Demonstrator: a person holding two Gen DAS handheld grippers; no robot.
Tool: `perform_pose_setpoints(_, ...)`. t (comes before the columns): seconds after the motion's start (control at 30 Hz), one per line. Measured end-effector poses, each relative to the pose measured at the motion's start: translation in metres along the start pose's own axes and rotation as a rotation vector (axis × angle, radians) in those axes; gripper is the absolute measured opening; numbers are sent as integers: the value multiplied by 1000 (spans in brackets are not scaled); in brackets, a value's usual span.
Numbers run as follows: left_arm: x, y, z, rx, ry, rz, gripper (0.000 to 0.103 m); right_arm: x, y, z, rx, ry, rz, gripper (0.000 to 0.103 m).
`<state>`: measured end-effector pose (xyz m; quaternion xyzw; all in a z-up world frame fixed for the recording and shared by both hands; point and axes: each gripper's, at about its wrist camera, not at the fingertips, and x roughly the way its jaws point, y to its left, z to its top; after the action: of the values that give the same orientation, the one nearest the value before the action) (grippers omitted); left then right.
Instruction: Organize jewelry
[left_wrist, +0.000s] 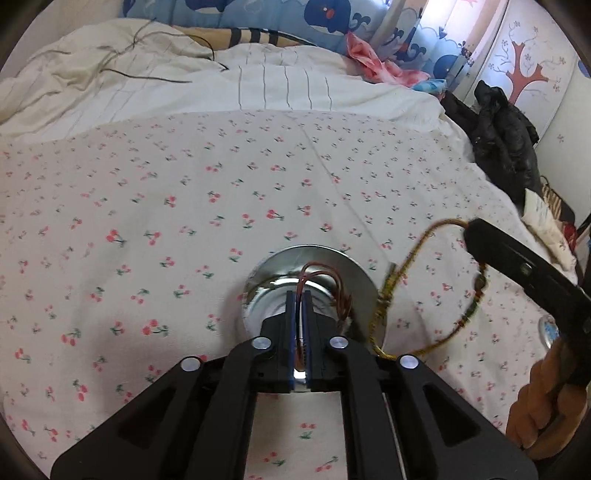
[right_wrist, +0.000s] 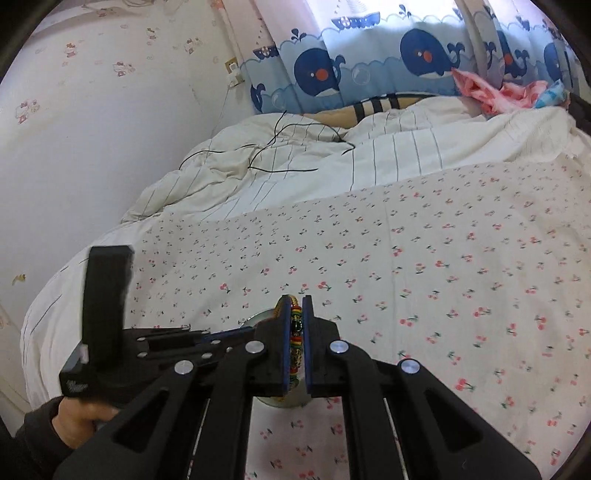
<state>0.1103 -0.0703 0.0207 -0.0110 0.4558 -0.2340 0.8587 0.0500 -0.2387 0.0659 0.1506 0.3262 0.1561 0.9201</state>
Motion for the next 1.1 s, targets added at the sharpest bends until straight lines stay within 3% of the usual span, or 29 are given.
perform_pose_setpoints(0.07,-10,2,-2,11,-26,30,30,10,1,1,-2,12,3,7)
perform_pose_setpoints(0.13,-22,3,-3,22,-56,62,45,22,5,2,-4,26,4,7)
perform_pose_setpoints(0.3,-41,17,-7,2,-70,68,53,55,13,-5,-29,84,-11,7)
perform_pose_setpoints(0.47,-54,33,-25,-13,-64,108,58,83,22,-22,-129,184,-112,10)
perform_pose_setpoints(0.57,-55,42,-39,-23,-31,111,59,66,23,-24,-153,132,-123,53)
perform_pose_setpoints(0.6,-56,44,-45,-22,-20,108,59,50,25,-23,-169,82,-138,60)
perform_pose_setpoints(0.67,-59,44,-59,-10,-2,102,59,25,29,-24,-182,34,-147,61)
perform_pose_setpoints(0.77,-63,40,-83,5,32,75,59,-6,31,-38,-182,39,-104,61)
perform_pose_setpoints(1.0,-73,26,-130,40,79,37,59,-42,10,-109,-88,175,29,61)
perform_pose_setpoints(1.1,-76,24,-137,58,75,74,59,-48,20,-120,-108,200,66,60)
